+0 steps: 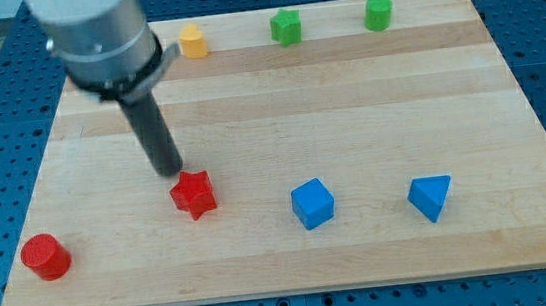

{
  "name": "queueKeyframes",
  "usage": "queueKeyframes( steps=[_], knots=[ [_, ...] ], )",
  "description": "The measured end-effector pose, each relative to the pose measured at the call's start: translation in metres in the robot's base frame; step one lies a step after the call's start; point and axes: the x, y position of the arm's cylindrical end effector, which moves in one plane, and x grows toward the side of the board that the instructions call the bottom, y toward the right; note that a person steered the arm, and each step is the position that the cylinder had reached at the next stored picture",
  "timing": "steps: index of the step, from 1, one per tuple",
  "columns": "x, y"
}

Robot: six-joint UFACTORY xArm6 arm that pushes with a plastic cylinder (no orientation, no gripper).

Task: Place red circle vertically below the yellow hexagon

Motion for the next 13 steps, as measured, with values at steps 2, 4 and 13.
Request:
queueKeyframes(
  steps=[2, 4, 13],
  knots=[
    [0.036, 0.012],
    [0.054, 0.02],
    [0.105, -0.113]
  ],
)
